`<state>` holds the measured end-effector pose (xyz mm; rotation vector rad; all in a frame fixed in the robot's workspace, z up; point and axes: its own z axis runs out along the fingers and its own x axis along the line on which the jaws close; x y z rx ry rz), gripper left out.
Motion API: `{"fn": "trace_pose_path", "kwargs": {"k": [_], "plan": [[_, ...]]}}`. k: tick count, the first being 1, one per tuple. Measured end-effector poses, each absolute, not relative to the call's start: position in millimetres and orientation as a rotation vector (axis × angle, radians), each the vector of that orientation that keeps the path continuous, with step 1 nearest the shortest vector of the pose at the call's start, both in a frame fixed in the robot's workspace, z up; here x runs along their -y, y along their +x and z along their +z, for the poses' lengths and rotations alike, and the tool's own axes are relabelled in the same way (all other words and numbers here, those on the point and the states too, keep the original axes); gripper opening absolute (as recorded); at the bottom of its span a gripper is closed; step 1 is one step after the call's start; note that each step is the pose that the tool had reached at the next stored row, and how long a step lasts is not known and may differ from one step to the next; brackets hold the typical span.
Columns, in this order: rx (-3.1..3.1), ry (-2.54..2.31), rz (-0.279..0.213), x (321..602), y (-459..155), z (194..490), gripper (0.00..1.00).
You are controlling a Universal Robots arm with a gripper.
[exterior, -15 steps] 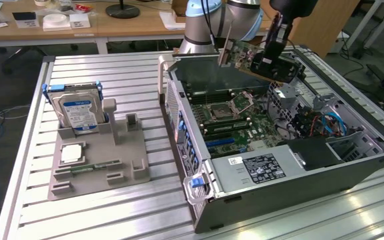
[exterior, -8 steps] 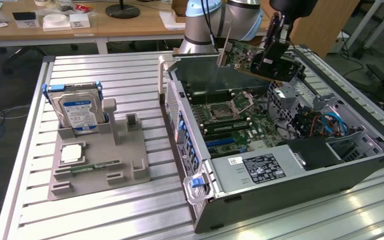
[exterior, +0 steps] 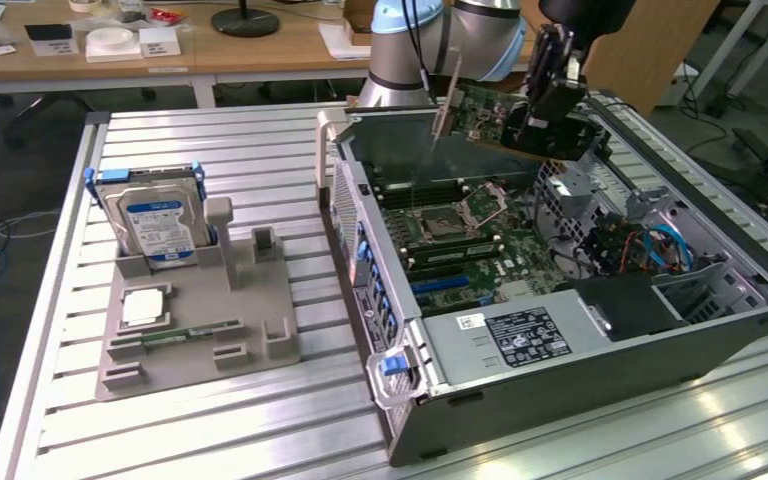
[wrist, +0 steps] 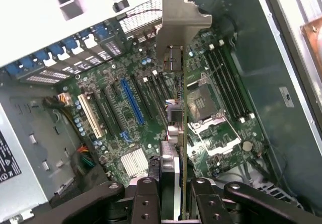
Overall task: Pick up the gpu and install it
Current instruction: 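Insert the gpu into the slot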
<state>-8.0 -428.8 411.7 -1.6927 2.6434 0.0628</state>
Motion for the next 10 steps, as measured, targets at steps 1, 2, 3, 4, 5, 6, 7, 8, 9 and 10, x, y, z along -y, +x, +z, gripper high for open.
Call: {"fn": "trace_pose_path", "kwargs": {"k": [1, 2, 3, 4, 5, 6, 7, 8, 9, 10], "plan": [[-2.633, -1.709, 0.063, 428.8, -8.0, 411.7, 0.28], [-2.623, -1.725, 0.063, 428.8, -8.0, 411.7, 0.28], [-2.613, -1.741, 0.063, 428.8, -8.0, 411.7, 0.28], [-2.602, -1.758, 0.063, 428.8, -8.1, 411.7, 0.28], [-2.59, -1.775, 0.063, 428.8, -8.0, 411.7, 0.28], [-2.579, -1.792, 0.063, 428.8, -8.0, 411.7, 0.28], [-2.567, -1.809, 0.063, 428.8, -8.1, 411.7, 0.28], [-2.556, -1.825, 0.063, 428.8, -8.0, 411.7, 0.28], [-2.545, -1.842, 0.063, 428.8, -8.0, 411.7, 0.28], [-2.533, -1.858, 0.063, 428.8, -8.0, 411.7, 0.28]]}}
